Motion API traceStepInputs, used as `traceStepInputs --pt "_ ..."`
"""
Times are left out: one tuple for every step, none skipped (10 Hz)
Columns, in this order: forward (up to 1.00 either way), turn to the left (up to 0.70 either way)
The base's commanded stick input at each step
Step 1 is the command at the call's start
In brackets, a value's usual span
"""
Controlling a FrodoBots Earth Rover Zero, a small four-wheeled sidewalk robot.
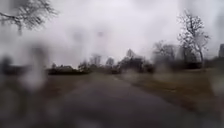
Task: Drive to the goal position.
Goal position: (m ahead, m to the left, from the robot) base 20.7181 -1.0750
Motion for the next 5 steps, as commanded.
traceStepInputs --pt "0.70 0.00" --pt "0.70 0.00" --pt "0.70 0.00" --pt "0.70 0.00" --pt "0.70 0.00"
